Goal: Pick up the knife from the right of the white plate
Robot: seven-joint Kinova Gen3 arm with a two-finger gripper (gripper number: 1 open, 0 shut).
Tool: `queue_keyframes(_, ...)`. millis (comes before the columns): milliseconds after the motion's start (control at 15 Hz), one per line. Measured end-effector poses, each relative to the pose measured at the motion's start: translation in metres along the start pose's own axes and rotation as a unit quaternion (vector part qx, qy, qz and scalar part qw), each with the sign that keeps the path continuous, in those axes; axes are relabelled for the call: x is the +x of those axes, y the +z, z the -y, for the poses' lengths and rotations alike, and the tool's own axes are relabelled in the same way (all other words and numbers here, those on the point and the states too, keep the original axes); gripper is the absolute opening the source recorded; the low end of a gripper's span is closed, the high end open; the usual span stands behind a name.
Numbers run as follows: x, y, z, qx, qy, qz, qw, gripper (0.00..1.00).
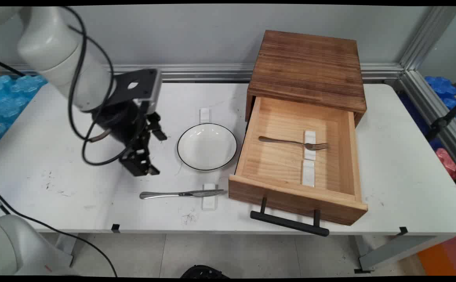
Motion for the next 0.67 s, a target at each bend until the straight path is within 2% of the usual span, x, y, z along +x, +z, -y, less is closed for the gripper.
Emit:
queue_keyframes(267, -0.030, 0.021, -0.004, -0.010, 0.006, 0.000, 0.9999, 1.00)
queue_keyframes(667, -0.040, 0.053, -0.006, -0.024, 0.023, -0.012, 0.9994, 1.00)
